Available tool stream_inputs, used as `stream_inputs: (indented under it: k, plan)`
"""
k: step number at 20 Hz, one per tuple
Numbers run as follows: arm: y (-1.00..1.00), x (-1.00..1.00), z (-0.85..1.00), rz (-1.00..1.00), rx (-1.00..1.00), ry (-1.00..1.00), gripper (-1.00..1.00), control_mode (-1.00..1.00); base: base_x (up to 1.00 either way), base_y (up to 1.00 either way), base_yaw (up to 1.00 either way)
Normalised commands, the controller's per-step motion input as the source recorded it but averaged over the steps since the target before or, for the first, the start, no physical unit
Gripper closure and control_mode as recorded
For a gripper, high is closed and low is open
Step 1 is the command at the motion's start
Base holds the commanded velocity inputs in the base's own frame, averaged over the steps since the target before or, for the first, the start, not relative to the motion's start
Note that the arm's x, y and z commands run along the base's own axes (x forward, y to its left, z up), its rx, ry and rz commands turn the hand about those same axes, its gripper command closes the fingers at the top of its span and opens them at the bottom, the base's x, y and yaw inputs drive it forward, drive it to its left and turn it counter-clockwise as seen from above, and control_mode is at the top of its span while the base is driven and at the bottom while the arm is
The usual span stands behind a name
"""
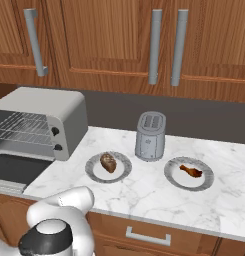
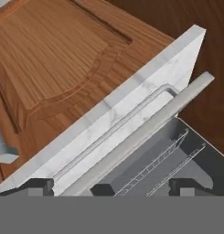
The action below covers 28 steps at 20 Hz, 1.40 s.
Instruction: Open the toaster oven door. Place the bread on the bottom rack in the toaster oven and place the chicken drumstick on the top rack.
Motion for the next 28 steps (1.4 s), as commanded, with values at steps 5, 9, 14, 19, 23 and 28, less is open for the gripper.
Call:
stream_inputs:
  k: [5, 9, 14, 19, 23, 28]
  plan:
    - [0.19, -0.42, 0.95, 0.02, 0.00, -0.10, -1.00, -1.00, 0.00, 0.00, 0.00]
    - [0.35, 0.45, 1.00, 0.00, -0.01, 0.11, -1.00, -1.00, 0.00, 0.00, 0.00]
    - [0.21, 0.74, 0.81, -0.01, -0.09, 0.22, -1.00, -1.00, 0.00, 0.00, 0.00]
    - [0.13, 0.99, -0.05, -0.09, -0.15, 0.13, -1.00, -1.00, 0.00, 0.00, 0.00]
    - [0.00, 0.69, -0.29, -0.19, -0.09, -0.01, -1.00, -1.00, 0.00, 0.00, 0.00]
    - [-0.04, 0.24, -0.10, -0.17, -0.07, -0.14, -1.00, -1.00, 0.00, 0.00, 0.00]
